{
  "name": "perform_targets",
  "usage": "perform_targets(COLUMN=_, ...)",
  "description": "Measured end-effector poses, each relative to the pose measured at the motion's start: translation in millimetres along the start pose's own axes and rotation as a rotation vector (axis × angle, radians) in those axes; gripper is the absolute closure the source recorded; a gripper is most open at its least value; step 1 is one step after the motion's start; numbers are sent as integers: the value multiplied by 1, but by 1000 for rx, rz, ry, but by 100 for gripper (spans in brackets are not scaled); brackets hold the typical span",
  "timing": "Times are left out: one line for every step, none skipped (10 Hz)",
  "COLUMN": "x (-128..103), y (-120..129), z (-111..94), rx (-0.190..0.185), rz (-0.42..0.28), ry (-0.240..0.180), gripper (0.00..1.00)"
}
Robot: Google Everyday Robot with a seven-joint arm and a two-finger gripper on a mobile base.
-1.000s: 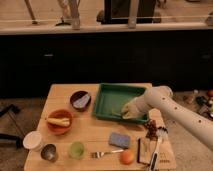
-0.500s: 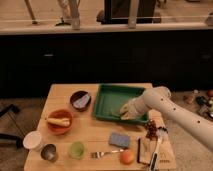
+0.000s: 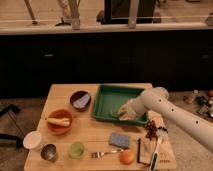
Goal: Place pepper in table surface
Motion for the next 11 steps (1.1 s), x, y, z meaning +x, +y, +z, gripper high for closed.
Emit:
perform_targets(x=1, y=-4, z=-4, rx=13, rz=4, ry=5, gripper=97)
perform_targets(x=2, y=-9, z=-8, rx=34, rz=0, ry=12, gripper=97)
perform_targets(x=1, y=-14, z=-11, rx=47, rz=-5, ry=15, gripper=97)
perform_targets(x=-2, y=-21, z=-15, rx=69, rz=-15, ry=17, gripper=97)
perform_targets(x=-3, y=-28, z=-20, rx=92, rz=-19, ry=16, gripper=97)
perform_targets(x=-6, y=-30, z=-24, rx=104, rz=-23, ry=7, gripper=97)
perform_targets(x=-13, y=-33, z=-31, rx=120, rz=-28, ry=-22, gripper=97)
perform_targets(x=-22, y=-32, z=-37, rx=128, rz=-31, ry=-70, gripper=97)
perform_targets(x=-31, y=-28, z=-40, rx=127, rz=-37, ry=-113, gripper=97)
perform_targets(x=-41, y=-24, z=-39, rx=119, rz=-42, ry=-150, gripper=97)
perform_targets(x=-54, y=-18, z=-36, rx=103, rz=-49, ry=-191, gripper=97)
